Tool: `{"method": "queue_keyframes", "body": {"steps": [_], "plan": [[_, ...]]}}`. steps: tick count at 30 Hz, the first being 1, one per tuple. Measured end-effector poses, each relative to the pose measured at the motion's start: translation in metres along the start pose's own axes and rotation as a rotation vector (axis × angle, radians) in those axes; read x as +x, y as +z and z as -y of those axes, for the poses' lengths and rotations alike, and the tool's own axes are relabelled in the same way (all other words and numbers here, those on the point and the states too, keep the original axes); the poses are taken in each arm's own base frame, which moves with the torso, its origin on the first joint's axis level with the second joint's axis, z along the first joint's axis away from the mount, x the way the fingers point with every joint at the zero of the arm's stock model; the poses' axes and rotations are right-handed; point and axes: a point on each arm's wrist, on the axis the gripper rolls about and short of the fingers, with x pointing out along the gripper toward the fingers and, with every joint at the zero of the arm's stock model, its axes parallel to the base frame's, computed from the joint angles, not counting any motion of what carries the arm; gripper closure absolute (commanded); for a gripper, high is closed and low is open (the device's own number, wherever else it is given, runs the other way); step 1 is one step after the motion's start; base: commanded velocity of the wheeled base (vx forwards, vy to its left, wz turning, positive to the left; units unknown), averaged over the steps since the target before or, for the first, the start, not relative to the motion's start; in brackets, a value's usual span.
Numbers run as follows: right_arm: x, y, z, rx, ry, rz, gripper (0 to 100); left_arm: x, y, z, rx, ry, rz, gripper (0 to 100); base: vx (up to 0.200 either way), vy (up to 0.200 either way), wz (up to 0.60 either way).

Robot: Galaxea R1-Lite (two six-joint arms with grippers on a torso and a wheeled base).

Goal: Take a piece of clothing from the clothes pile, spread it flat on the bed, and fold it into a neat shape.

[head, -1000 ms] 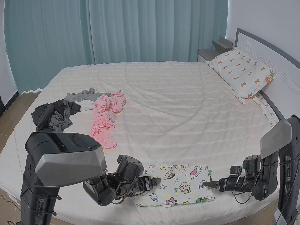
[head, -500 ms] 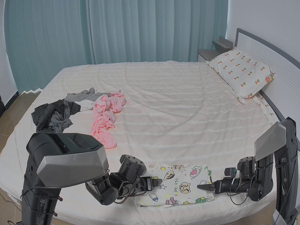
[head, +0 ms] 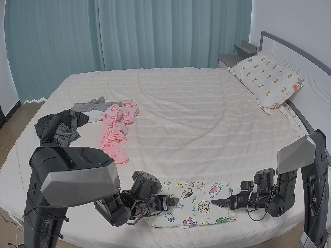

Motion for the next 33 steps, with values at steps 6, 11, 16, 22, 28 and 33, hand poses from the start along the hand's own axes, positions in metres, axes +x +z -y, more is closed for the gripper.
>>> {"method": "queue_keyframes", "body": {"steps": [6, 11, 16, 22, 28, 33], "plan": [[0.002, -0.001, -0.002, 0.002, 0.000, -0.016, 100, 0.000, 0.000, 0.000, 0.000, 0.000, 0.000, 100, 0.000, 0.000, 0.00], [0.002, 0.000, -0.003, -0.002, 0.002, -0.020, 100, 0.000, 0.000, 0.000, 0.000, 0.000, 0.000, 100, 0.000, 0.000, 0.00], [0.002, 0.001, -0.004, -0.007, 0.012, -0.015, 100, -0.001, -0.001, 0.000, 0.000, 0.000, -0.001, 100, 0.000, 0.000, 0.00], [0.000, 0.002, -0.011, -0.013, 0.043, -0.019, 100, -0.002, -0.005, 0.005, 0.006, -0.008, -0.009, 100, 0.000, 0.000, 0.00], [-0.005, 0.004, -0.018, -0.004, 0.055, -0.013, 100, -0.007, -0.002, 0.010, -0.052, -0.019, 0.001, 100, 0.000, 0.000, 0.00], [-0.007, 0.007, -0.024, 0.009, 0.064, -0.004, 100, -0.015, 0.003, 0.012, -0.084, -0.015, -0.002, 100, 0.000, 0.000, 0.00]]}}
